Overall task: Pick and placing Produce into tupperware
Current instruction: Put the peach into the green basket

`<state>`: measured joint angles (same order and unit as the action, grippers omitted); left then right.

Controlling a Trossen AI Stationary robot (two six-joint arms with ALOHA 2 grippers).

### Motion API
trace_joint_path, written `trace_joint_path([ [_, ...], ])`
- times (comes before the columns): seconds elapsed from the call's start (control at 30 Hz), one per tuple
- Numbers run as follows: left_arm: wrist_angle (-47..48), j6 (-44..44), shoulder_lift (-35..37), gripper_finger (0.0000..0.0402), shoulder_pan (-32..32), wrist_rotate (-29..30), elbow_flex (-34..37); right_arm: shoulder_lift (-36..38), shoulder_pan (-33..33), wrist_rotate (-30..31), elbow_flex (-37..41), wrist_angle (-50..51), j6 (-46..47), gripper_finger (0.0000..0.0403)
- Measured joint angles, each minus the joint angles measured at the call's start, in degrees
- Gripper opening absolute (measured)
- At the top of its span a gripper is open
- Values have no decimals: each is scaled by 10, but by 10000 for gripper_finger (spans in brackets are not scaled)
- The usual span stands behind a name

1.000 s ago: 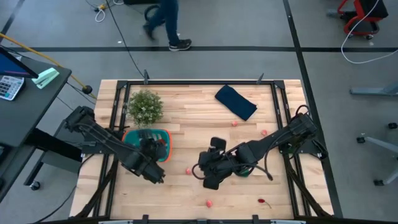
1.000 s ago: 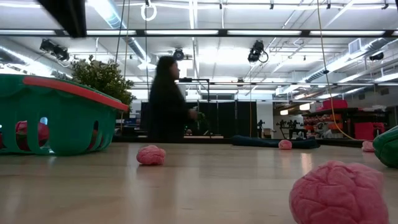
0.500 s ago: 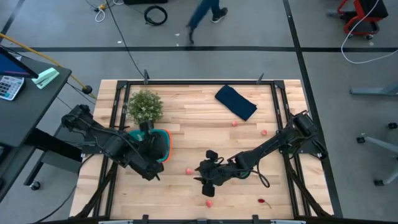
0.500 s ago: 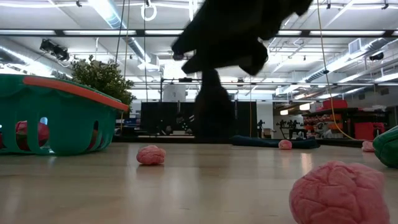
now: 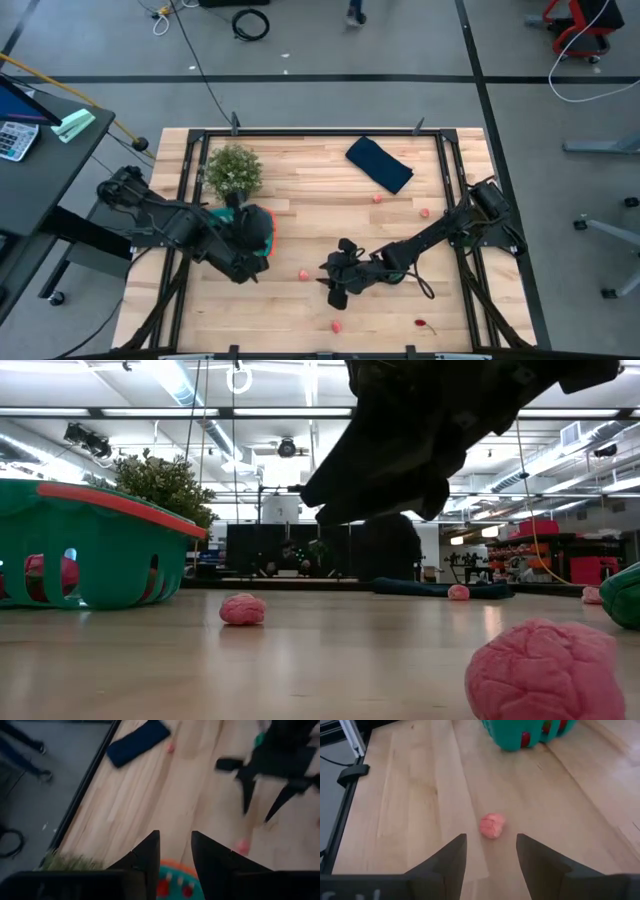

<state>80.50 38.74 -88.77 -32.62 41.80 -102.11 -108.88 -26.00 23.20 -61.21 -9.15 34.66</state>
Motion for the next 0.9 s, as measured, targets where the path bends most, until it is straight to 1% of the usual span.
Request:
trace_joint_path([
  [0.13,98,75,48,111,-30,2,4,0,-3,0,0,0,-2,181],
  [0.17,95,86,65,111,-38,3,7,0,-4,0,0,1,-2,181],
  [0.27,63,46,137,110,-69,6,37,0,-4,-1,0,2,-2,181],
  [0.33,60,43,184,110,-86,14,64,0,-4,-1,0,1,-2,181],
  [0.4,51,68,232,109,-103,37,107,0,-4,-1,0,1,-2,181],
  [0.47,21,109,284,107,-118,61,165,0,-4,-1,0,2,-2,181],
  [0.53,-39,118,333,104,-125,69,242,0,-3,-2,0,2,-2,181],
  [0.6,-125,101,369,101,-126,68,325,0,0,-3,0,-2,-2,181],
  [0.67,-234,46,393,98,-126,67,404,0,5,-13,0,-3,-1,181],
  [0.73,-342,-36,409,96,-126,64,471,0,11,-29,0,-2,-2,181],
  [0.83,-465,-129,424,96,-124,64,535,-8,16,-60,0,-14,-2,182],
  [0.9,-498,-162,426,97,-118,63,559,-22,16,-66,0,-33,-6,185],
])
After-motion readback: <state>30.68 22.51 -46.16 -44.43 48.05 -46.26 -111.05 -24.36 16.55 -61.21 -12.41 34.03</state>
